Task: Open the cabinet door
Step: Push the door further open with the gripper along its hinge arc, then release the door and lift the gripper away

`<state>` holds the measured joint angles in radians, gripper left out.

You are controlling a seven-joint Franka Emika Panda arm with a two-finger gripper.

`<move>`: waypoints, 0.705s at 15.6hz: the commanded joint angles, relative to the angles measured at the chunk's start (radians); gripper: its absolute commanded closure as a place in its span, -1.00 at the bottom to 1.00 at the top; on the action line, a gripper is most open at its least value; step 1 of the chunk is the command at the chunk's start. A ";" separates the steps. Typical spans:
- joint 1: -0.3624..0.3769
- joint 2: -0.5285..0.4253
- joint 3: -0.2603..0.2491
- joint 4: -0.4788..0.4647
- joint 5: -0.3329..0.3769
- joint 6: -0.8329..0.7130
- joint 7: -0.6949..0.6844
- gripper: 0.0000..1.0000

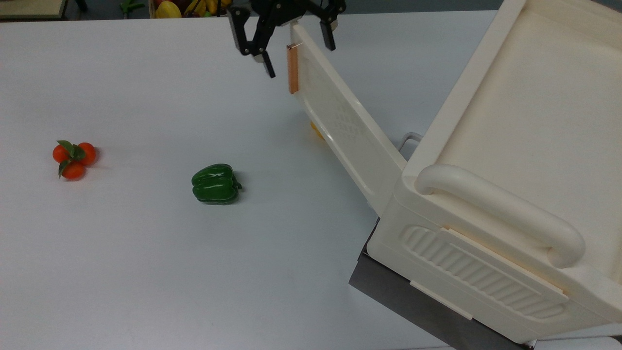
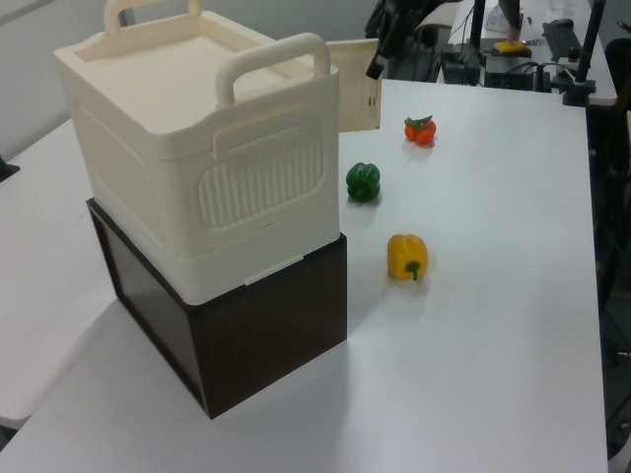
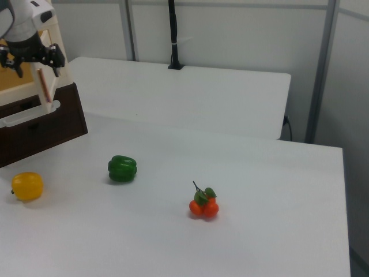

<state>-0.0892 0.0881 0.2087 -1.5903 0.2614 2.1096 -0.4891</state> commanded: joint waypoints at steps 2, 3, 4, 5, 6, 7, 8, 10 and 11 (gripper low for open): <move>0.006 0.045 -0.017 -0.013 -0.054 0.141 -0.002 -1.00; 0.006 0.051 -0.031 -0.013 -0.059 0.164 -0.003 -1.00; 0.006 0.055 -0.038 -0.013 -0.060 0.187 -0.003 -1.00; 0.006 0.061 -0.040 -0.013 -0.062 0.214 -0.003 -1.00; 0.006 0.067 -0.040 -0.013 -0.070 0.243 -0.003 -1.00; 0.006 0.071 -0.041 -0.011 -0.080 0.274 -0.003 -1.00; 0.006 0.081 -0.041 -0.013 -0.092 0.299 -0.002 -1.00; 0.003 0.088 -0.052 -0.010 -0.102 0.332 -0.002 -1.00; 0.003 0.088 -0.060 -0.010 -0.102 0.339 -0.002 -1.00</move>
<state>-0.0916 0.1599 0.1636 -1.5905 0.1735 2.3964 -0.4893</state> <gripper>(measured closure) 0.000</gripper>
